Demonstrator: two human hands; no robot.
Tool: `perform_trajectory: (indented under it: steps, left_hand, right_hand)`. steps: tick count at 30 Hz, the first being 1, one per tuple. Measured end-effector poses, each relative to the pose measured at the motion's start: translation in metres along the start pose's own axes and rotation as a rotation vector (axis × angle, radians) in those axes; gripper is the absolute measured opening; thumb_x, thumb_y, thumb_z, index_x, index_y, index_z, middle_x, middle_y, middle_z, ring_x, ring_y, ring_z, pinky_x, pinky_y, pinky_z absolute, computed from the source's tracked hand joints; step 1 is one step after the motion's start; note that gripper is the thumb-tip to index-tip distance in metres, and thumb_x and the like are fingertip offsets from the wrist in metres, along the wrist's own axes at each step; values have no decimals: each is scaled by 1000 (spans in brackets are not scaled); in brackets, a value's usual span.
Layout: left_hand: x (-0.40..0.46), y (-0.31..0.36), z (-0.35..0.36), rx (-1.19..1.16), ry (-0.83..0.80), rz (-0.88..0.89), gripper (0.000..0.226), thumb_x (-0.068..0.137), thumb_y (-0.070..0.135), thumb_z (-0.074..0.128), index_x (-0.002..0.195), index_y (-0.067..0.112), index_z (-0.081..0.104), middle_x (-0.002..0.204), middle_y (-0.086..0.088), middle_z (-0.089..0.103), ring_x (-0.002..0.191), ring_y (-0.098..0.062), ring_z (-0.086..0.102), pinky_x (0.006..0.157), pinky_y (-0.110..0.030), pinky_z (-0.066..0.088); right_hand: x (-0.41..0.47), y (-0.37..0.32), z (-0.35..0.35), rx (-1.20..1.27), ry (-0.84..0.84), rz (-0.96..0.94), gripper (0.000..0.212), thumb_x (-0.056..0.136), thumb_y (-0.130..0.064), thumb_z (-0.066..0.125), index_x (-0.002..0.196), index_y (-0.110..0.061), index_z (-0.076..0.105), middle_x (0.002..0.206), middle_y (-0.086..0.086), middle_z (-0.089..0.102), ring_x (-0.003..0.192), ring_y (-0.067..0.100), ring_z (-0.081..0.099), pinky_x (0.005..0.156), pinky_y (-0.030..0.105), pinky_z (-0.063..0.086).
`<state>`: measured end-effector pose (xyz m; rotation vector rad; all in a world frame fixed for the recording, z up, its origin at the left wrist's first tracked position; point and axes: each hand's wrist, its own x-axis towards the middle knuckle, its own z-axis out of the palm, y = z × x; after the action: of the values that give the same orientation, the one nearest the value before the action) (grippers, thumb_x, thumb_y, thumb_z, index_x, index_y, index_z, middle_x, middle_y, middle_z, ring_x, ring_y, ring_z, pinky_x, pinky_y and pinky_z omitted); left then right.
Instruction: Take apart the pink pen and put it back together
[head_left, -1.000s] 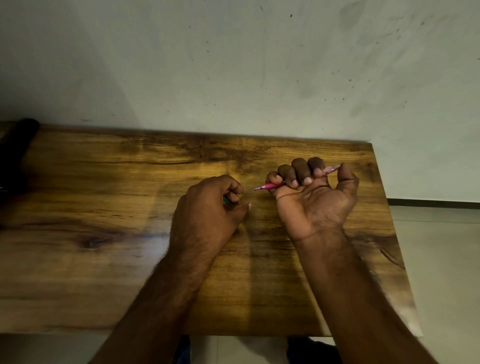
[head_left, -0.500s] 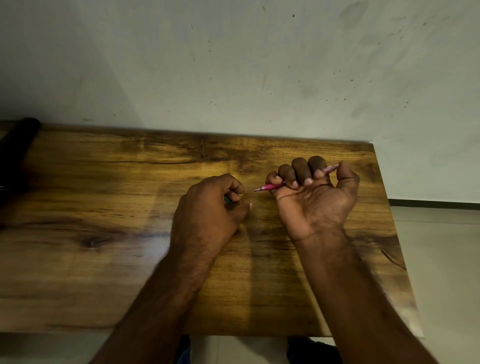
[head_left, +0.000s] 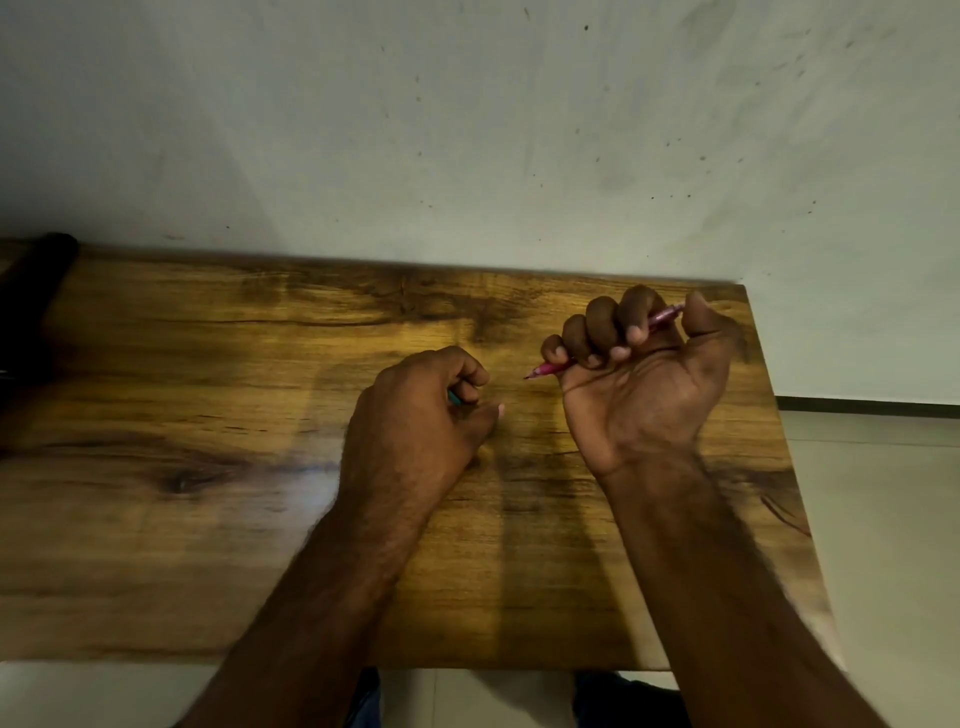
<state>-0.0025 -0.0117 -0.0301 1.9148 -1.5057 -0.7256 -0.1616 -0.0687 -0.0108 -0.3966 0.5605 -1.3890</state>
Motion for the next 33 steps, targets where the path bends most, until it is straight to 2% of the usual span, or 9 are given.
perform_trajectory:
  steps: [7,14,18,22,27,30,33]
  left_hand:
    - [0,1,-2,8,-2,-2,24,78,38,88,97,35,73,83,20,67,76,5,62,67,-22,54]
    - [-1,2,-1,-8,2,-10,24,78,37,88,96,34,74,81,19,68,74,5,63,68,-27,58]
    - [0,1,-1,-3,6,-17,24,78,38,88,97,35,74,82,20,67,75,5,63,68,-27,59]
    - [0,1,0,4,-2,-13,24,78,38,88,97,35,74,83,19,68,77,4,63,69,-27,58]
    - [0,1,0,16,-2,-3,24,79,37,87,98,35,73,84,20,67,78,6,61,68,-23,55]
    - [0,1,0,14,-7,-6,24,79,36,87,98,36,73,84,20,67,77,7,61,66,-21,54]
    - [0,0,0,8,-5,-13,23,79,36,87,97,36,73,83,21,67,76,6,62,66,-25,58]
  right_hand:
    - [0,1,2,-47,-15,12,42,90,-47,35,66,-13,38,55,1,30,59,20,21,61,36,27]
    - [-2,1,3,-39,-13,59,45,93,-48,32,65,-13,38,58,1,23,59,19,19,62,36,27]
    - [-2,1,3,-44,-14,86,52,99,-49,26,67,-12,42,57,1,28,60,19,21,62,36,29]
    - [-2,1,5,-105,-21,63,50,101,-43,24,66,-12,42,55,0,29,58,19,22,61,36,29]
    - [-2,4,6,-222,-30,39,49,103,-45,32,76,-9,49,59,2,36,59,19,29,61,37,30]
    - [-3,5,7,-276,-49,16,43,100,-40,35,74,-9,48,56,0,38,56,18,29,59,37,28]
    - [-2,6,7,-295,-61,25,45,100,-42,35,75,-7,49,57,0,41,57,19,30,60,38,28]
